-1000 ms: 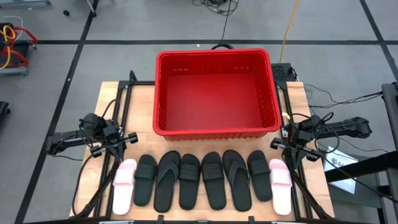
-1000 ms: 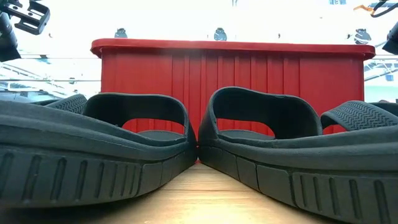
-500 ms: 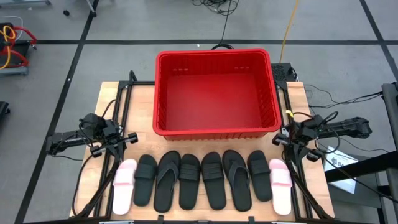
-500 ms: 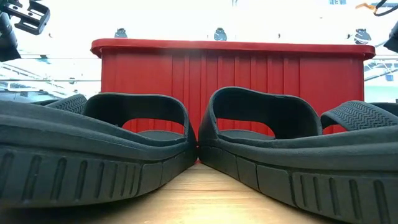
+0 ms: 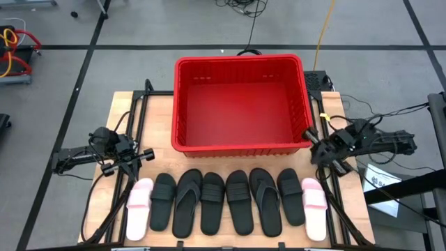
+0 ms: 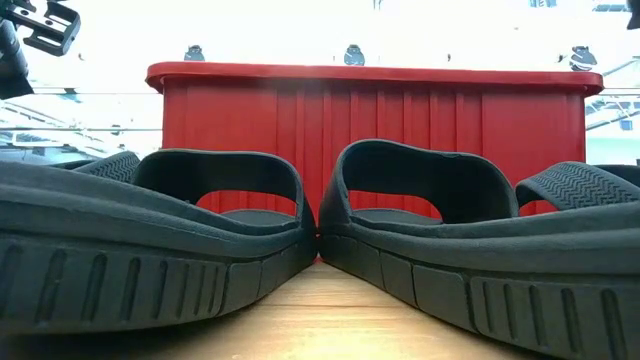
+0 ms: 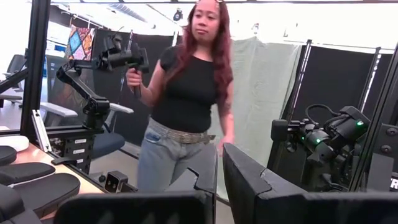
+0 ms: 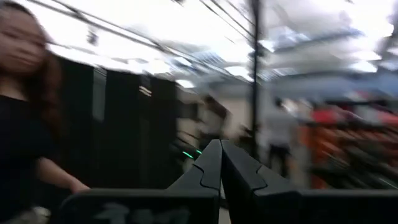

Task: Pick and place slides into bin
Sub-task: Put the pink slide into the red bin

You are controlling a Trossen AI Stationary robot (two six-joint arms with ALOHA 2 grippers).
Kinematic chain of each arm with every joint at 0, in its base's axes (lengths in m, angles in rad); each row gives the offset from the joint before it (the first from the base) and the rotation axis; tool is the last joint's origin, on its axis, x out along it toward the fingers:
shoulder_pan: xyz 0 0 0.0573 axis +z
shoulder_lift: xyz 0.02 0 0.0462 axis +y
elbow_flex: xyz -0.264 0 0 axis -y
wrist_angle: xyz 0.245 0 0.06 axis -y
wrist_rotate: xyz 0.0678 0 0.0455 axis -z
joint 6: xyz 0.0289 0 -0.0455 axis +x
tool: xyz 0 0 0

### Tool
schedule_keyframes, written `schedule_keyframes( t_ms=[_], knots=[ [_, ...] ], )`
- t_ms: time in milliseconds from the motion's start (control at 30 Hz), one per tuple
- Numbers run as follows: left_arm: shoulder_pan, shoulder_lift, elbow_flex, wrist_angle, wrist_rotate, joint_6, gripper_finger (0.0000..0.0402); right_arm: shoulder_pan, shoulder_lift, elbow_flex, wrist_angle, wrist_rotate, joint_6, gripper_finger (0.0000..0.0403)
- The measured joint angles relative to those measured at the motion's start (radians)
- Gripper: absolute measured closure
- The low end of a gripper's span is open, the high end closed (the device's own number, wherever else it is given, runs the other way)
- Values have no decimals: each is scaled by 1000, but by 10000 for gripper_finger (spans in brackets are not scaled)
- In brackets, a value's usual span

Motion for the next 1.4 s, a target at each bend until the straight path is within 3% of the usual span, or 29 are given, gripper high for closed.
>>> schedule_keyframes(
  t_ms=[133,300,600,800,1100,1400],
  knots=[
    [0,0,0,0,0,0,376,0,26,146,-196,95,-63,403],
    [0,0,0,0,0,0,376,0,69,272,-280,178,-147,403],
    [0,0,0,0,0,0,376,0,119,401,-533,550,-300,403],
    [0,0,0,0,0,0,376,0,120,425,-694,781,-247,403],
    [0,0,0,0,-57,101,376,0,118,426,-808,710,-151,403],
    [0,0,0,16,-320,235,376,1,118,426,-813,696,-226,403]
  ],
)
